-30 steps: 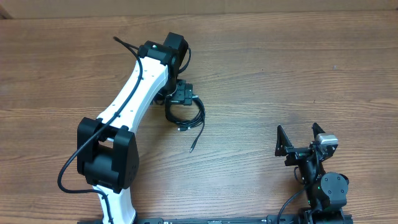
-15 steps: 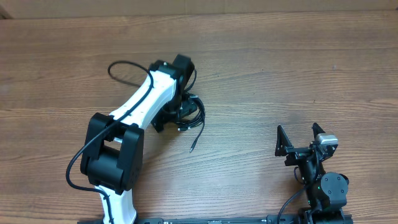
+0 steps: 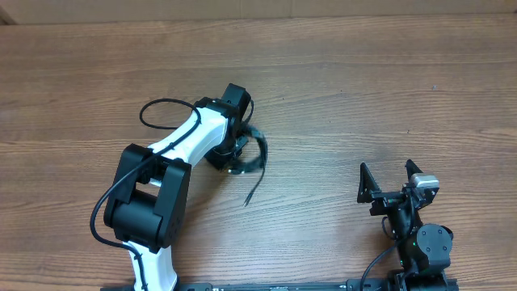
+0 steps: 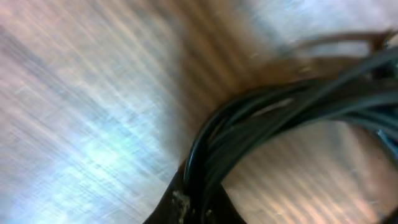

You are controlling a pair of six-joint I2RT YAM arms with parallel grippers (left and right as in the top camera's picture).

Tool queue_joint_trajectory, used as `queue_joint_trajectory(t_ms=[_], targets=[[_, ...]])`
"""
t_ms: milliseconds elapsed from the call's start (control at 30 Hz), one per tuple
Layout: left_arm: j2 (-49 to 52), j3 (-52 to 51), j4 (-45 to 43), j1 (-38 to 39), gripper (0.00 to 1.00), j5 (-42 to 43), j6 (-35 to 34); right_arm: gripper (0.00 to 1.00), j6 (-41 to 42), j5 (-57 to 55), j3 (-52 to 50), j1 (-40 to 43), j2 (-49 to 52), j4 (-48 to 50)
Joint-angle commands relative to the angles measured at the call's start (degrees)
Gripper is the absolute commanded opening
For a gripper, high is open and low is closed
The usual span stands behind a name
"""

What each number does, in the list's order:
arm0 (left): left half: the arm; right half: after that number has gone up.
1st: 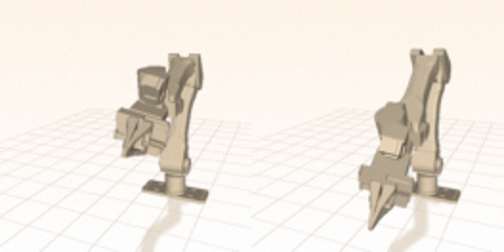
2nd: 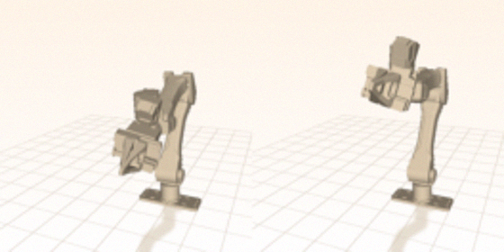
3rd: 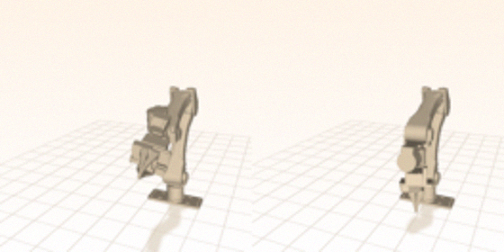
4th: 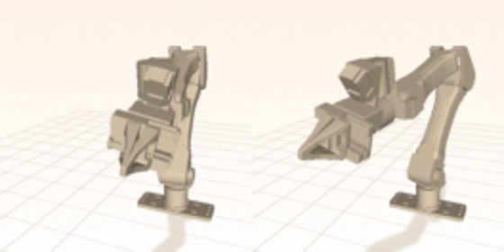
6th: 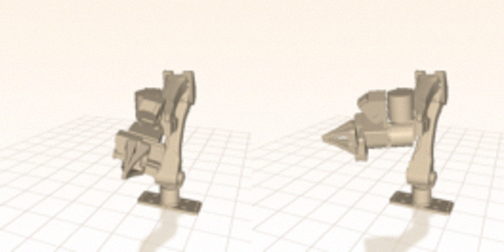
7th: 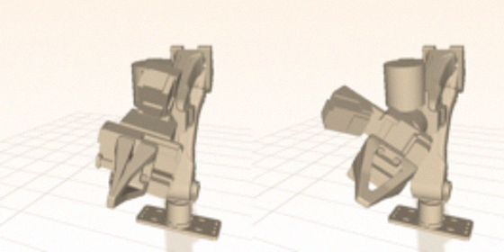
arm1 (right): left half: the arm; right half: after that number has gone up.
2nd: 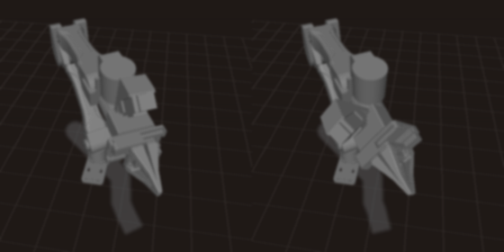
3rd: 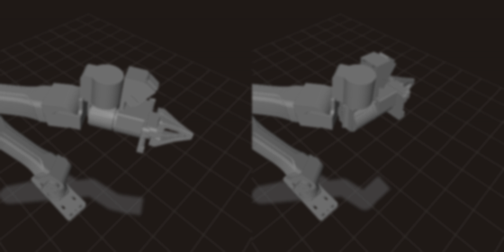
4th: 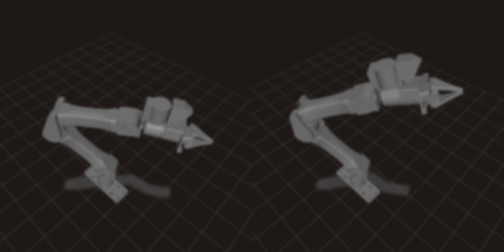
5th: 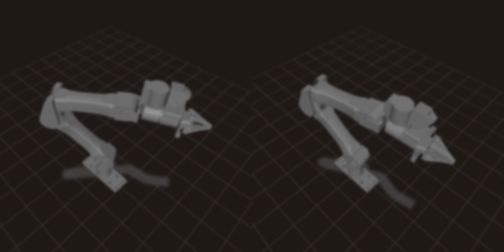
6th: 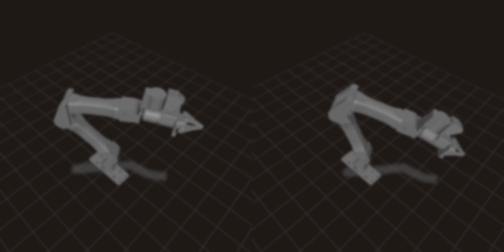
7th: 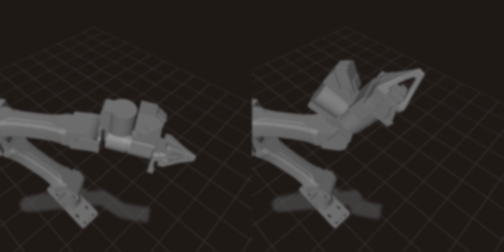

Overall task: Untangle cables
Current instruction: 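Lift the cable bundle with the left gripper, letting strands hang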

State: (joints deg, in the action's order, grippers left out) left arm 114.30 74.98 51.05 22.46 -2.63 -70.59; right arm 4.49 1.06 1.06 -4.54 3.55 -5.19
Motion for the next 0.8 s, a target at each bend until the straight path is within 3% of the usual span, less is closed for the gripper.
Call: queue_joint_trajectory(t_ms=[0, 167, 433, 667, 767], targets=[[-1.3, 0.2, 1.8, -1.1, 0.04, -1.6, 1.9, 1.00, 0.1, -0.1, -0.6, 0.1, 0.0, 0.4], [-4.8, 8.0, 8.0, -4.9, 0.04, -1.5, 14.1, 1.00, 0.1, -0.1, -0.6, 0.1, 0.0, 0.4], [-14.6, 19.0, 12.8, -7.9, 0.04, 6.5, 45.0, 1.00, 0.1, -0.1, -0.6, 0.1, 0.0, 0.4], [-21.2, 19.0, 15.1, -7.9, 0.04, 10.4, 54.2, 1.00, -0.1, -2.9, -0.6, 0.1, 0.0, 0.6], [-22.9, 19.0, 16.2, -7.9, 0.04, 10.4, 56.6, 1.00, 5.4, 2.1, -0.6, 0.1, 0.0, 0.5]])
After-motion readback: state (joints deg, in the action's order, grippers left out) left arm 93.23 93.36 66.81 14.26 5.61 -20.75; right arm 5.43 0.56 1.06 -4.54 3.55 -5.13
